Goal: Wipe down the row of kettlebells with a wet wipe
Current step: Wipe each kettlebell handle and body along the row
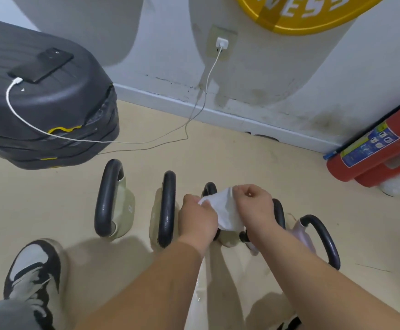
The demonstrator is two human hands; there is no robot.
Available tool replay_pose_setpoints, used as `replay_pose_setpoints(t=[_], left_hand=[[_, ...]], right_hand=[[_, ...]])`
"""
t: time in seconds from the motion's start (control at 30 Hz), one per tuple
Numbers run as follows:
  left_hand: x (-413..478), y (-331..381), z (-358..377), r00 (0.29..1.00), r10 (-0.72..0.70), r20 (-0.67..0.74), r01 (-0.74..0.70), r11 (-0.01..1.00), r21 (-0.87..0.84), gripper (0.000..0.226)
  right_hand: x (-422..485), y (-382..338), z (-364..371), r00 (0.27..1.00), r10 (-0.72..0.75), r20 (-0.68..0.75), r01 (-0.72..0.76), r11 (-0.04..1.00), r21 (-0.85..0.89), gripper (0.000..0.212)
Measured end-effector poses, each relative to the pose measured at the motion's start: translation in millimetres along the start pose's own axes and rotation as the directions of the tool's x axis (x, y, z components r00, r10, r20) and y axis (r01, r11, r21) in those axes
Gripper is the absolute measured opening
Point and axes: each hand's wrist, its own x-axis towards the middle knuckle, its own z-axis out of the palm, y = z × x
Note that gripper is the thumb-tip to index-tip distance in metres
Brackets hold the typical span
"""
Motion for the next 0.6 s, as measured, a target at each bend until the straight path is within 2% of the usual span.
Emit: replay_pose_setpoints(t=[0.1, 0.2, 0.23, 0.3, 0.37, 0.47, 0.6], left_hand=[[11, 16, 4, 0.996, 0.075, -0.052, -0.069, 0.990, 0.123, 0.015], [27, 18, 13, 1.000, -0.026, -0.011, 0.028, 0.947, 0.319, 0.028], [32, 15, 16, 0.996, -0.087, 0.009, 0.079, 0.941, 0.330, 0.029], [42, 6, 20, 0.983, -0.171, 0.063, 0.157, 0.971, 0.179, 0.022], [47, -5, 22, 0.965, -0.226, 0.133, 0.233, 0.971, -0.044, 0.018], [55, -20, 24, 0.956, -0.277, 0.095, 0.290, 0.939, -0.187, 0.022], [56, -48, 29, 0.907, -0.414, 0.080, 0.412, 0.830, -0.376, 0.040]], right_hand=[[18, -8, 12, 0.993, -0.112, 0.032, 0.115, 0.988, -0.105, 0.021], [26, -7, 22, 0.981, -0.173, 0.088, 0.189, 0.955, -0.228, 0.039], [25, -2, 25, 0.971, -0.221, 0.096, 0.239, 0.933, -0.269, 0.040], [22, 9, 33, 0.961, -0.244, 0.132, 0.275, 0.901, -0.336, 0.037], [20, 22, 40, 0.970, -0.144, 0.195, 0.202, 0.924, -0.324, 0.028], [15, 30, 52, 0.952, 0.021, 0.306, 0.048, 0.975, -0.215, 0.018], [28, 23, 72, 0.947, 0.076, 0.311, 0.046, 0.928, -0.369, 0.017]])
